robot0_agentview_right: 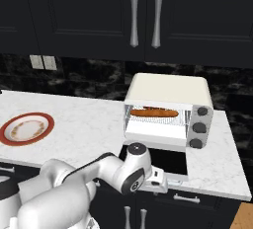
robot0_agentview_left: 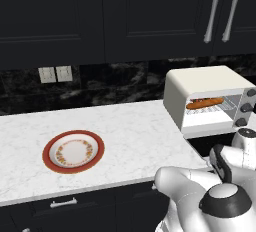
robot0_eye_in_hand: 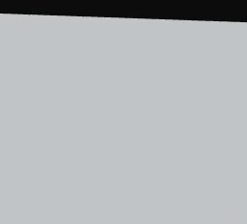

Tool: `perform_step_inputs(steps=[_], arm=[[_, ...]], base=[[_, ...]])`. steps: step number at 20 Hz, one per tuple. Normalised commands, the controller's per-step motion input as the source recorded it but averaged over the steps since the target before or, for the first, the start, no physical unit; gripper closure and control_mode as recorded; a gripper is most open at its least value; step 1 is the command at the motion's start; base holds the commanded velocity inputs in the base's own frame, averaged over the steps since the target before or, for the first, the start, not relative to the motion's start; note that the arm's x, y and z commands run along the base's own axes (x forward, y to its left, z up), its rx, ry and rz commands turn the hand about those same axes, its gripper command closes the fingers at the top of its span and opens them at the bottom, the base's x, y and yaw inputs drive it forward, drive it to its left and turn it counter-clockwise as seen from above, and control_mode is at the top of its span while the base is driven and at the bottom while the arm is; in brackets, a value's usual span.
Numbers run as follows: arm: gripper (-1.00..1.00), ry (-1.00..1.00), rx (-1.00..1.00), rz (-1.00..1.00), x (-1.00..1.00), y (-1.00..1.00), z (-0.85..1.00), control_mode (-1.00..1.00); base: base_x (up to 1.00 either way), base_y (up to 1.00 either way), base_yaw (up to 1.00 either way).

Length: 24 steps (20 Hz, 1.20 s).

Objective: Pick up the kebab skewer and baguette bread, and place them inside the toaster oven. Close the toaster oven door and start by setting the timer.

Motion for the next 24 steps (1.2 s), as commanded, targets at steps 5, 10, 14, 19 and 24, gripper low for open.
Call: perform_step_inputs(steps=[5, 10, 14, 19, 24], arm=[[-1.0, -0.11, 0.01, 0.0, 0.45, 0.0, 0.01, -1.0], [-1.0, -0.22, 0.0, 0.0, 0.54, 0.0, 0.17, -1.0], [-1.0, -0.21, 0.0, 0.0, 0.8, 0.12, 0.64, -1.0], [-1.0, -0.24, 0.0, 0.0, 1.0, 0.16, 0.59, -1.0], [-1.0, -0.23, 0.0, 0.0, 1.0, 0.29, 0.52, -1.0]], base=[[0.0, 0.0, 0.0], [0.0, 0.0, 0.0], [0.0, 0.0, 0.0], [0.0, 0.0, 0.0], [0.0, 0.0, 0.0]])
